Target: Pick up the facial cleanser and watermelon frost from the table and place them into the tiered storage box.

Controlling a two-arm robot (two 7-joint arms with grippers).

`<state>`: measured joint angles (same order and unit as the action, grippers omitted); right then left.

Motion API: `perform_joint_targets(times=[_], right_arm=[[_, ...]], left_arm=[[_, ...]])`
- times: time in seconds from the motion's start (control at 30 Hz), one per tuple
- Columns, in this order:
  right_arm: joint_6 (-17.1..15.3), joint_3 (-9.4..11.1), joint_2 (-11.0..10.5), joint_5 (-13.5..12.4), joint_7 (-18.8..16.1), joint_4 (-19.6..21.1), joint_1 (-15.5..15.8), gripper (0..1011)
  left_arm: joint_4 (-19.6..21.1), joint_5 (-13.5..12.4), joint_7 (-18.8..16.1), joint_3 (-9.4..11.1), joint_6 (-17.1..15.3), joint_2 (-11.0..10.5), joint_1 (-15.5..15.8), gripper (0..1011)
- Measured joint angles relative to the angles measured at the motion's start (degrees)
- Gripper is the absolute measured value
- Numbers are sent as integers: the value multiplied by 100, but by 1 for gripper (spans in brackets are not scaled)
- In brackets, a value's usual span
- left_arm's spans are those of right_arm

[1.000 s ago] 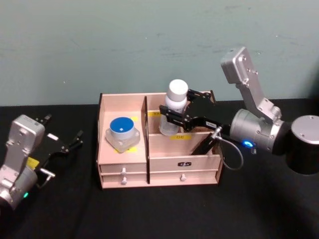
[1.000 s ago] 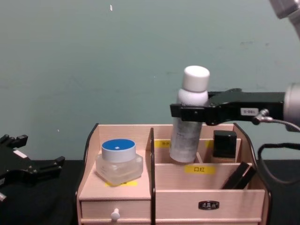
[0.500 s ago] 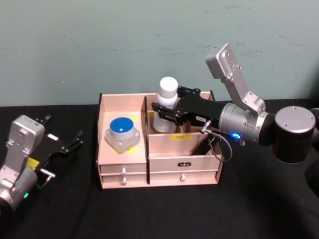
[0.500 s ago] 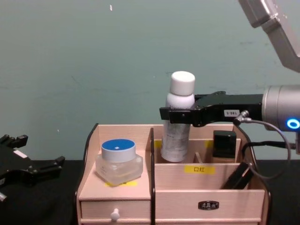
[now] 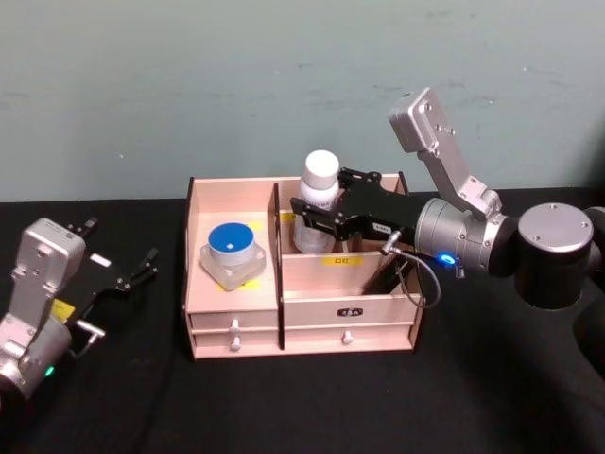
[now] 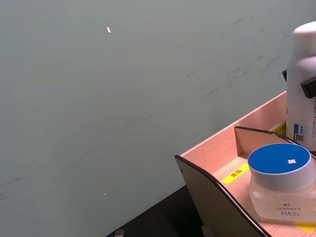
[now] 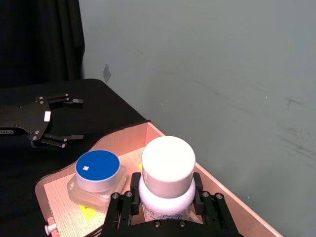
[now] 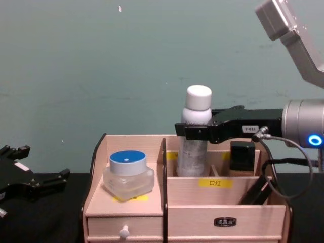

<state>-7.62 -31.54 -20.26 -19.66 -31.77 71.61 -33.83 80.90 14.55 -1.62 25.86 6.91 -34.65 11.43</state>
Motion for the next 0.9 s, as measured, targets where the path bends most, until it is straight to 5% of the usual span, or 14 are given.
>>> perform_joint_targets(times=[0.9], right_arm=[[15,-85,267,24,-120,-684,-173,594]], left_arm=[[0,0,0,0,0,0,0,1001]])
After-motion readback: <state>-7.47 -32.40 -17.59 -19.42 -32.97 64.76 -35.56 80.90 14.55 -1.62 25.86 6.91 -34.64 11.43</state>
